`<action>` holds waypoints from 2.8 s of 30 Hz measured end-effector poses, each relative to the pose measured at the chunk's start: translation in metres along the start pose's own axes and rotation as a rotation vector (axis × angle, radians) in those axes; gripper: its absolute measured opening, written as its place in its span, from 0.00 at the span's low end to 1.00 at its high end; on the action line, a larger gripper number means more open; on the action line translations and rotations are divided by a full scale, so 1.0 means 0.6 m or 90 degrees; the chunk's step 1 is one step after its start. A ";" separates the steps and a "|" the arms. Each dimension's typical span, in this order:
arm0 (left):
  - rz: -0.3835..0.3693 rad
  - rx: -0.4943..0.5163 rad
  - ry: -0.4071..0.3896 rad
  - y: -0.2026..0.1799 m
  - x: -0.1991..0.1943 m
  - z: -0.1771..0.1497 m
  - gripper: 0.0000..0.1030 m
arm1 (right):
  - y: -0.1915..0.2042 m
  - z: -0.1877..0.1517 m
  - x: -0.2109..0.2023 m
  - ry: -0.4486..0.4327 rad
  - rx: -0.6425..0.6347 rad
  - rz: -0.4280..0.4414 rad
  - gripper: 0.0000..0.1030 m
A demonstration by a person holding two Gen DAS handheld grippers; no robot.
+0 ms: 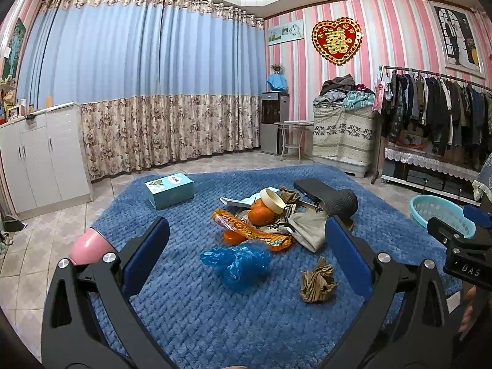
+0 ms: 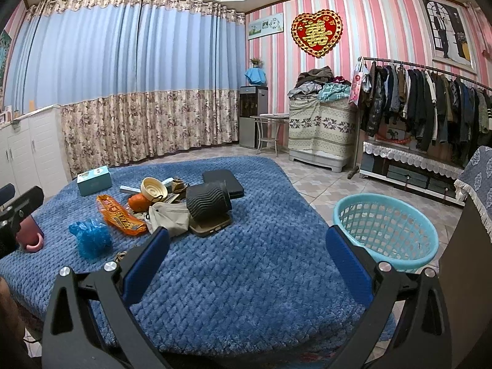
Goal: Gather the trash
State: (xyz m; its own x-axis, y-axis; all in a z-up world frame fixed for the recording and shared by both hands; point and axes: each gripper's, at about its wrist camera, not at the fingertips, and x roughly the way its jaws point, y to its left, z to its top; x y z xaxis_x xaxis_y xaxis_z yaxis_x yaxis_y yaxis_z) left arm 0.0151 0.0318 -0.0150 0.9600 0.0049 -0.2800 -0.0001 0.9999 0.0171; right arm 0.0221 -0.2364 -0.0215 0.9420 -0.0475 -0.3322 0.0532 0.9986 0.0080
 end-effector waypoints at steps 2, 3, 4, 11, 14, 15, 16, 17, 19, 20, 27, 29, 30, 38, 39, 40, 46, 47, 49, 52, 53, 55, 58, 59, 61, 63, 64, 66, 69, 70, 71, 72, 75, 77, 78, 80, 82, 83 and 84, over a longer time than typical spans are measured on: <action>0.003 0.001 0.001 0.000 0.001 0.000 0.95 | 0.002 0.000 0.001 -0.002 -0.002 0.001 0.96; 0.004 0.002 0.003 0.000 0.001 0.001 0.95 | 0.005 0.001 0.002 -0.002 -0.005 0.000 0.96; 0.006 0.000 0.008 0.002 0.002 0.001 0.95 | 0.008 0.000 0.004 -0.003 -0.011 0.000 0.96; 0.011 -0.017 0.026 0.021 0.013 -0.002 0.95 | 0.025 -0.004 0.010 -0.002 -0.035 0.000 0.96; 0.018 -0.017 0.028 0.029 0.021 -0.004 0.95 | 0.029 -0.003 0.011 -0.007 -0.035 -0.001 0.96; 0.019 -0.018 0.031 0.034 0.023 -0.005 0.95 | 0.030 -0.003 0.011 -0.006 -0.034 0.001 0.96; 0.020 -0.020 0.032 0.037 0.024 -0.005 0.95 | 0.032 -0.004 0.013 -0.002 -0.033 0.007 0.96; 0.023 -0.020 0.032 0.039 0.025 -0.005 0.95 | 0.035 -0.005 0.016 0.004 -0.031 0.014 0.96; 0.031 -0.013 0.030 0.042 0.029 -0.007 0.95 | 0.041 -0.007 0.024 0.015 -0.027 0.029 0.96; 0.037 -0.008 0.031 0.041 0.030 -0.008 0.95 | 0.045 -0.008 0.028 0.023 -0.028 0.034 0.96; 0.038 -0.010 0.067 0.062 0.055 -0.016 0.95 | 0.086 -0.023 0.053 0.073 -0.071 0.072 0.96; 0.041 -0.012 0.072 0.072 0.060 -0.017 0.95 | 0.104 -0.027 0.062 0.089 -0.082 0.086 0.96; 0.047 -0.015 0.071 0.078 0.061 -0.018 0.95 | 0.111 -0.027 0.065 0.096 -0.085 0.095 0.96; 0.067 -0.044 0.066 0.127 0.064 -0.014 0.95 | 0.170 -0.034 0.093 0.130 -0.116 0.136 0.96; 0.067 -0.049 0.067 0.132 0.065 -0.014 0.95 | 0.174 -0.035 0.097 0.136 -0.118 0.140 0.96; 0.072 -0.056 0.067 0.138 0.065 -0.015 0.95 | 0.180 -0.038 0.102 0.143 -0.122 0.142 0.96; 0.071 -0.088 0.075 0.153 0.071 -0.020 0.95 | 0.204 -0.055 0.136 0.183 -0.149 0.141 0.95; 0.071 -0.091 0.075 0.153 0.072 -0.021 0.95 | 0.207 -0.057 0.140 0.188 -0.151 0.147 0.90; 0.067 -0.085 0.082 0.145 0.079 -0.022 0.95 | 0.209 -0.061 0.147 0.204 -0.153 0.168 0.67; 0.056 -0.062 0.094 0.126 0.090 -0.025 0.95 | 0.204 -0.067 0.154 0.234 -0.124 0.245 0.40; 0.048 -0.054 0.099 0.119 0.094 -0.026 0.95 | 0.203 -0.066 0.152 0.231 -0.122 0.252 0.39; 0.033 -0.043 0.111 0.103 0.102 -0.029 0.95 | 0.197 -0.060 0.145 0.213 -0.124 0.248 0.38; -0.006 -0.021 0.126 0.071 0.119 -0.033 0.95 | 0.168 -0.044 0.132 0.180 -0.107 0.221 0.38; -0.009 -0.014 0.129 0.061 0.125 -0.035 0.95 | 0.156 -0.039 0.128 0.170 -0.105 0.202 0.38; -0.018 0.006 0.144 0.038 0.141 -0.040 0.95 | 0.127 -0.029 0.118 0.143 -0.106 0.151 0.38; -0.028 0.017 0.153 0.021 0.152 -0.045 0.94 | 0.105 -0.021 0.112 0.131 -0.100 0.126 0.38; -0.035 0.021 0.154 0.013 0.157 -0.046 0.93 | 0.090 -0.017 0.109 0.125 -0.087 0.115 0.38; -0.043 0.029 0.162 0.001 0.169 -0.049 0.88 | 0.067 -0.012 0.111 0.127 -0.058 0.108 0.38; -0.050 0.046 0.186 -0.017 0.194 -0.055 0.72 | 0.048 -0.008 0.118 0.133 -0.027 0.106 0.38; -0.048 0.051 0.198 -0.020 0.204 -0.058 0.64 | 0.046 -0.007 0.119 0.132 -0.022 0.106 0.38; -0.048 0.052 0.207 -0.022 0.211 -0.060 0.55 | 0.045 -0.006 0.120 0.130 -0.021 0.106 0.38; -0.050 0.052 0.217 -0.022 0.216 -0.061 0.49 | 0.045 -0.006 0.117 0.127 -0.021 0.105 0.38; -0.049 0.052 0.216 -0.019 0.214 -0.054 0.27 | 0.043 -0.001 0.110 0.115 -0.023 0.103 0.38; -0.051 0.055 0.204 -0.020 0.205 -0.046 0.18 | 0.036 0.005 0.100 0.102 -0.021 0.099 0.38; -0.053 0.055 0.198 -0.020 0.200 -0.041 0.16 | 0.031 0.011 0.093 0.093 -0.022 0.092 0.38; -0.055 0.055 0.187 -0.020 0.188 -0.026 0.06 | 0.023 0.018 0.083 0.080 -0.023 0.083 0.38; -0.060 0.054 0.163 -0.024 0.174 -0.005 0.06 | 0.006 0.032 0.070 0.061 -0.021 0.067 0.38; -0.063 0.056 0.149 -0.028 0.166 0.004 0.06 | 0.000 0.038 0.066 0.055 -0.017 0.062 0.38; -0.065 0.060 0.135 -0.033 0.158 0.014 0.06 | -0.011 0.044 0.061 0.049 -0.011 0.056 0.38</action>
State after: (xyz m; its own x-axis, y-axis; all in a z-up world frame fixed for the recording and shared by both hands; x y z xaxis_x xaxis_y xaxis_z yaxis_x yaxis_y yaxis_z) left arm 0.1087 0.0124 -0.0339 0.8736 -0.0827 -0.4796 0.1297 0.9894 0.0655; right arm 0.0651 -0.2453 -0.0087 0.9147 0.0420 -0.4020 -0.0350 0.9991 0.0247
